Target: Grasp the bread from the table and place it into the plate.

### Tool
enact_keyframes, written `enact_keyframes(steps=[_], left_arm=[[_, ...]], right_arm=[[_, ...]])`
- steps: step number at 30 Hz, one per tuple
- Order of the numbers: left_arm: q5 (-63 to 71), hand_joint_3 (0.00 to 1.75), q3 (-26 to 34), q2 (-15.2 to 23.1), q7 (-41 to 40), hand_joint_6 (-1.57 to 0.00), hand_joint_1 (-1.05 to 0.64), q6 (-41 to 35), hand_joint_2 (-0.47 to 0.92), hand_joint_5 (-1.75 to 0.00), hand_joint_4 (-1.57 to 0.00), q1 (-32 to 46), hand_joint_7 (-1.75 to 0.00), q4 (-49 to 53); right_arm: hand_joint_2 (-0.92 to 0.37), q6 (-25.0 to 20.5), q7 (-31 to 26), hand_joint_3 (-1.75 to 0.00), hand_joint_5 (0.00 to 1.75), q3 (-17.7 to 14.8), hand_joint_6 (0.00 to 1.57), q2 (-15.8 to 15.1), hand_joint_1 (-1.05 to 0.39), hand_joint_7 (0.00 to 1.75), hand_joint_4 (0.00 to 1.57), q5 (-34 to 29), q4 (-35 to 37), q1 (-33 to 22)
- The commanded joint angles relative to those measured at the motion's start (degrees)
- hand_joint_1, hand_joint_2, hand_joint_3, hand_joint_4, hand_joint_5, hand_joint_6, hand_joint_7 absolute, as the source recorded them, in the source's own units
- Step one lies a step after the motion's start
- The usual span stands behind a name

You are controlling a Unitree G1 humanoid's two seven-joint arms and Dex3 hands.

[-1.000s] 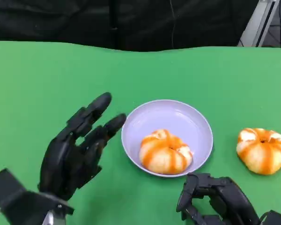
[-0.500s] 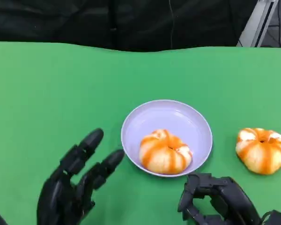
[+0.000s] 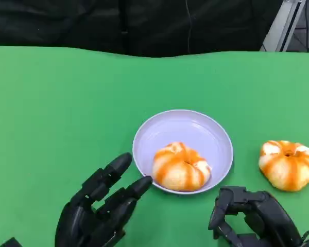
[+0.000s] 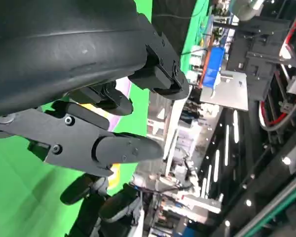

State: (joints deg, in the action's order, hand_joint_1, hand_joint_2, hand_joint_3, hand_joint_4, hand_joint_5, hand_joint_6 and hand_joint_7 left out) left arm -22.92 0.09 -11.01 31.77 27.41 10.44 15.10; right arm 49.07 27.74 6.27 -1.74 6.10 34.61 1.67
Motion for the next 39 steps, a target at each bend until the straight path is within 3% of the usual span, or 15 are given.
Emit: enact_keyframes(steps=[1, 7, 9, 13, 14, 15, 16, 17, 18, 21, 31, 33, 39], left_arm=[[2.72, 0.41, 0.87, 0.47, -2.36, -0.65, 0.05, 3.0, 0.92, -0.02, -0.78, -0.87, -0.04, 1.38], [5.32, 0.49, 0.8, 0.77, -3.88, -0.69, 0.09, 5.59, 0.92, -0.02, -0.8, -1.38, -0.03, 2.69], [7.08, 0.54, 0.76, 0.99, -4.82, -0.8, 0.1, 7.25, 0.92, -0.07, -0.93, -1.63, -0.06, 3.5], [8.9, 0.55, 0.69, 1.33, -5.86, -0.83, 0.11, 9.89, 0.92, -0.07, -0.96, -2.14, -0.06, 5.13], [9.88, 0.59, 0.72, 1.54, -6.28, -1.06, 0.06, 11.31, 0.88, -0.26, -1.13, -2.41, -0.17, 5.98], [10.57, 0.68, 0.73, 1.68, -6.61, -1.21, 0.03, 12.4, 0.82, -0.61, -1.13, -2.63, -0.22, 6.67], [11.26, 0.72, 0.47, 1.67, -6.71, -1.26, 0.02, 13.84, 0.8, -0.76, -1.11, -2.69, -0.23, 7.53], [11.56, 0.84, 0.24, 1.63, -6.75, -1.29, 0.0, 14.76, 0.73, -0.97, -1.08, -2.72, -0.35, 8.14], [11.77, 0.98, 0.09, 1.61, -6.81, -1.22, 0.0, 15.52, 0.66, -1.13, -1.05, -2.78, -0.62, 8.67], [11.63, 1.17, -0.77, 1.75, -6.1, -1.09, -0.03, 16.8, 0.56, -1.33, -1.02, -2.73, -1.0, 9.52], [11.8, 1.22, -1.87, 2.24, -6.22, -1.05, -0.03, 18.65, 0.54, -1.38, -1.01, -2.82, -1.11, 10.56], [12.49, 1.33, -2.5, 2.3, -5.99, -0.93, -0.13, 20.21, 0.49, -1.61, -0.93, -2.74, -1.39, 11.19], [13.59, 1.36, -2.91, 2.48, -6.86, -0.88, -0.13, 23.08, 0.47, -1.67, -0.9, -3.55, -1.47, 13.59]], right_arm=[[-0.53, -0.4, 0.06, -1.11, 1.57, -0.17, 0.85, -0.37, -0.12, 1.3, 0.82, 0.54, -0.51, -0.48], [-0.53, -0.46, 0.11, -1.11, 1.58, -0.2, 0.84, -0.29, -0.12, 1.3, 0.81, 0.59, -0.37, -0.38], [-0.53, -0.56, 0.14, -1.11, 1.58, -0.22, 0.84, -0.26, -0.12, 1.3, 0.81, 0.68, -0.36, -0.32], [-0.54, -0.74, 0.1, -1.11, 1.57, -0.23, 0.84, -0.28, -0.13, 1.3, 0.81, 0.65, -0.54, -0.4], [-0.54, -0.84, 0.05, -1.11, 1.57, -0.24, 0.84, -0.3, -0.12, 1.3, 0.81, 0.62, -0.66, -0.46], [-0.54, -0.91, 0.03, -1.11, 1.57, -0.24, 0.84, -0.32, -0.12, 1.29, 0.81, 0.6, -0.74, -0.5], [-0.54, -0.91, 0.1, -1.11, 1.57, -0.24, 0.84, -0.31, -0.12, 1.29, 0.81, 0.68, -0.73, -0.5], [-0.54, -0.89, 0.16, -1.11, 1.57, -0.24, 0.84, -0.3, -0.12, 1.29, 0.81, 0.75, -0.7, -0.49], [-0.54, -0.88, 0.21, -1.1, 1.57, -0.24, 0.84, -0.29, -0.12, 1.29, 0.81, 0.79, -0.69, -0.48], [-0.55, -0.83, 0.17, -1.1, 1.57, -0.27, 0.85, -0.24, -0.12, 1.29, 0.81, 0.82, -0.72, -0.53], [-0.55, -0.65, -0.02, -1.1, 1.57, -0.28, 0.85, -0.27, -0.12, 1.29, 0.81, 0.6, -0.74, -0.53], [-0.55, -0.61, -0.18, -1.09, 1.57, -0.26, 0.85, -0.33, -0.11, 1.29, 0.81, 0.37, -0.87, -0.54], [-0.56, -1.03, 0.1, -1.08, 1.58, -0.24, 0.85, -0.47, -0.11, 1.29, 0.81, 0.57, -0.89, -0.65]])
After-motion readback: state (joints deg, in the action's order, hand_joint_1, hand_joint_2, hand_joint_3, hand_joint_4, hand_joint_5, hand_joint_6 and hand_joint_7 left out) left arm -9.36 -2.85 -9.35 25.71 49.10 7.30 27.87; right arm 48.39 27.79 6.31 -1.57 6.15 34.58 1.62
